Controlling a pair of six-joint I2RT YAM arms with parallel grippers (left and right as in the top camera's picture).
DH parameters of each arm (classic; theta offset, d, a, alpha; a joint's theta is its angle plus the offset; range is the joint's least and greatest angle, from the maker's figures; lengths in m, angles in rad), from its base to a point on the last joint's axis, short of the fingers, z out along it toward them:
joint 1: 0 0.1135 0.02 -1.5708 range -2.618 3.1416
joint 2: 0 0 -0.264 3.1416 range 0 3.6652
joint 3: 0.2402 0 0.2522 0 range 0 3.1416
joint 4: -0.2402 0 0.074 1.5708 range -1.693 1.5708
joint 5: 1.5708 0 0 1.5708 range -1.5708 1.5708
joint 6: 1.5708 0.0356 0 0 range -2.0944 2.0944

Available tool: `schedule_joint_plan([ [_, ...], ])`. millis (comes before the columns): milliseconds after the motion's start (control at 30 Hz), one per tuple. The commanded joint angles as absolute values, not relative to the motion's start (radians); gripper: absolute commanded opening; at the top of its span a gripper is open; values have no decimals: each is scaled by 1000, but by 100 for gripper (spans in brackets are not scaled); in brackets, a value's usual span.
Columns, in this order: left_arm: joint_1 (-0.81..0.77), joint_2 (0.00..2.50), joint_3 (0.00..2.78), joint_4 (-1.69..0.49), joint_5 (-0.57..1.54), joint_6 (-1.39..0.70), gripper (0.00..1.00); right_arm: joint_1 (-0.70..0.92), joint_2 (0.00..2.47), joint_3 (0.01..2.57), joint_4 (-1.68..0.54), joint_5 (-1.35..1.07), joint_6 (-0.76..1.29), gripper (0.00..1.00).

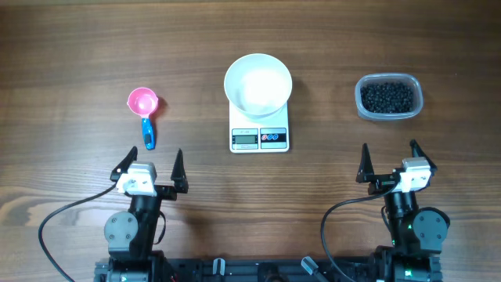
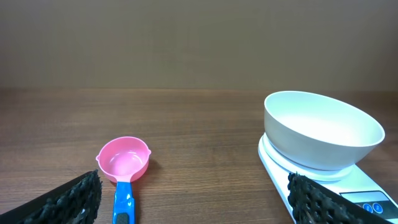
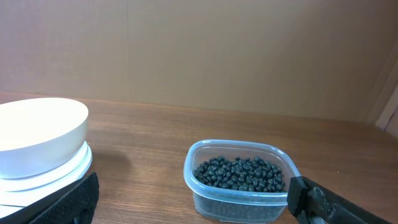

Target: Scoop item into bowl and weigh 150g on scale

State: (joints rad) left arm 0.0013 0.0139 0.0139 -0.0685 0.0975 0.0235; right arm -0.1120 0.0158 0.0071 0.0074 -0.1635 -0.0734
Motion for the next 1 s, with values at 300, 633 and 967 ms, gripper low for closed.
schedule_joint_plan([
  [300, 7, 14, 6, -71, 84, 14, 100, -108, 11, 5, 10, -154, -76, 100],
  [633, 7, 14, 6, -72, 66, 25, 100, -108, 11, 5, 10, -154, -76, 100],
  [967, 7, 15, 6, -66, 76, 11, 100, -108, 11, 5, 10, -154, -76, 100],
])
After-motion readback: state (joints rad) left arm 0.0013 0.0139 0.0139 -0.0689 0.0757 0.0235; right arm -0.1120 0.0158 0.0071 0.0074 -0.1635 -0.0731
